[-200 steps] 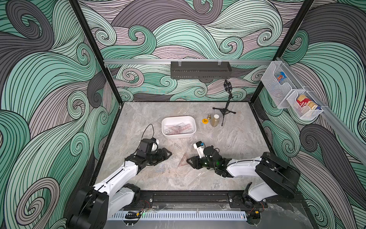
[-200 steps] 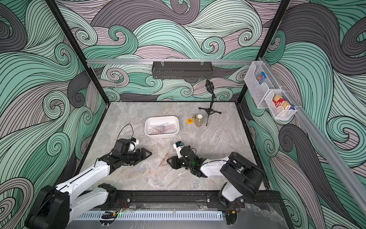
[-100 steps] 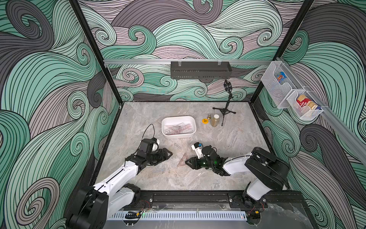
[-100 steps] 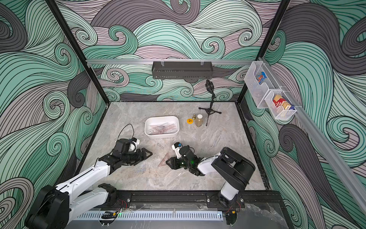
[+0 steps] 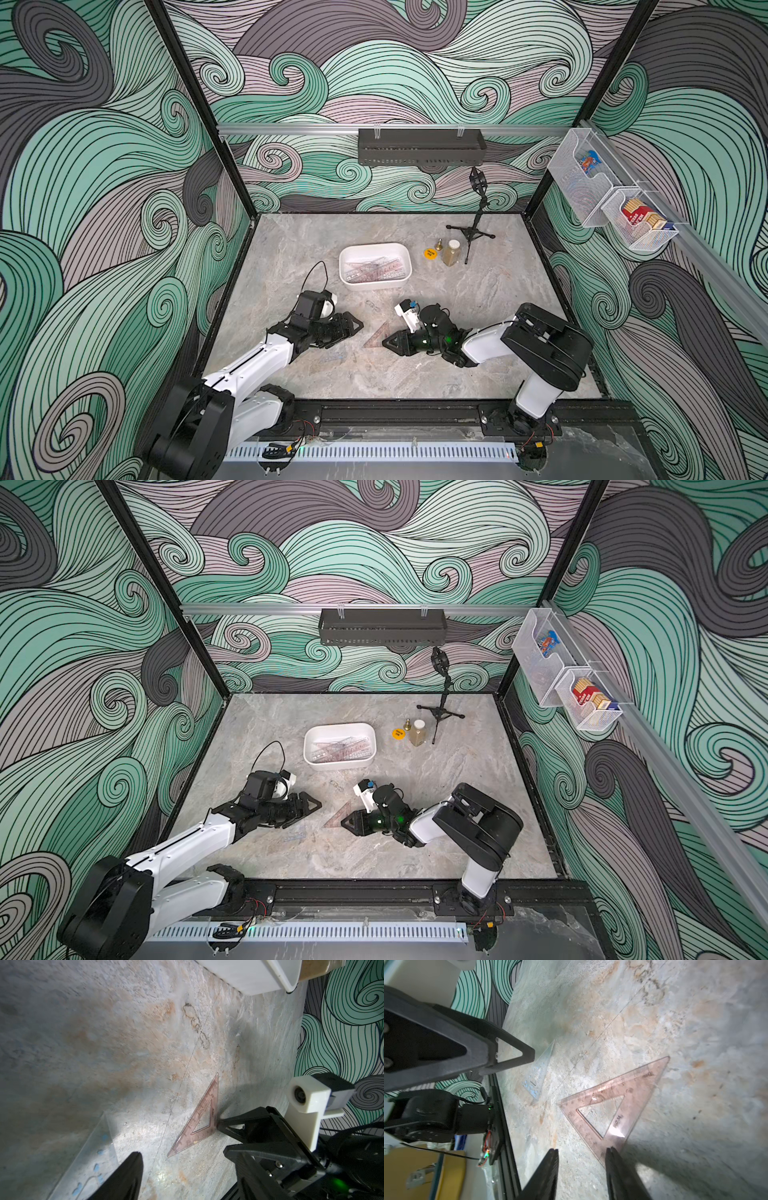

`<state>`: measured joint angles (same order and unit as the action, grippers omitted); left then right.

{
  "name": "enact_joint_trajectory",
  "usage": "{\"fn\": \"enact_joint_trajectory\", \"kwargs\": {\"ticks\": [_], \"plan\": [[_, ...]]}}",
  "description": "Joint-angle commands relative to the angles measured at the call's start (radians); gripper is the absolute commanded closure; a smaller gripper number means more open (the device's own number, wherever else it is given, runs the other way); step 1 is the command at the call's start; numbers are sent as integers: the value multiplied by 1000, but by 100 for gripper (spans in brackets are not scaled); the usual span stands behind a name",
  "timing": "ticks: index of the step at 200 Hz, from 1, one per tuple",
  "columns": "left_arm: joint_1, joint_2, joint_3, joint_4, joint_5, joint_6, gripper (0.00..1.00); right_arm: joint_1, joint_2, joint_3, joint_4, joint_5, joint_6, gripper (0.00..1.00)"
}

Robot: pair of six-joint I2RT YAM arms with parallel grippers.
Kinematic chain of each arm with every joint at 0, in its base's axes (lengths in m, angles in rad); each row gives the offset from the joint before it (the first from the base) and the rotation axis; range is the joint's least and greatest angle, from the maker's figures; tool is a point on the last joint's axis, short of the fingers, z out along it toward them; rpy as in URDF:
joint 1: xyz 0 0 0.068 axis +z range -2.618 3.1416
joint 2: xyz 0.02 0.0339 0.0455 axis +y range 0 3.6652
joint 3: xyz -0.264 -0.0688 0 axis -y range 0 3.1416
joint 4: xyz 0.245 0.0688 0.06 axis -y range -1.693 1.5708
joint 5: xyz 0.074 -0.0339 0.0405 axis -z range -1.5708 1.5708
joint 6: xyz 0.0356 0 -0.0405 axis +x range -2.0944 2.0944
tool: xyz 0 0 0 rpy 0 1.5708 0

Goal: Put the scattered rulers into the storage box
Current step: Pick up the ruler from the center of the board.

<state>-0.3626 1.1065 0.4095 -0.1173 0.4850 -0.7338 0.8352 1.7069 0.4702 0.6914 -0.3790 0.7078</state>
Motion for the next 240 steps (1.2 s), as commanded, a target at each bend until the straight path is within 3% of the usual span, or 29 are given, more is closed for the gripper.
{"fn": "enact_joint_trajectory", "kwargs": {"ticks": [1, 23, 47, 240], "plan": [[-9, 15, -9, 45, 44, 2, 26, -20, -65, 8, -4, -6, -48, 71], [-36, 54, 14, 53, 27, 7, 30, -33, -35, 29, -11, 1, -97, 84], [-66, 68, 48, 22, -15, 27, 31, -42, 23, 60, -2, -17, -119, 91], [-78, 110, 12, 53, 25, 22, 29, -73, 128, 50, -18, -16, -164, 92]]}}
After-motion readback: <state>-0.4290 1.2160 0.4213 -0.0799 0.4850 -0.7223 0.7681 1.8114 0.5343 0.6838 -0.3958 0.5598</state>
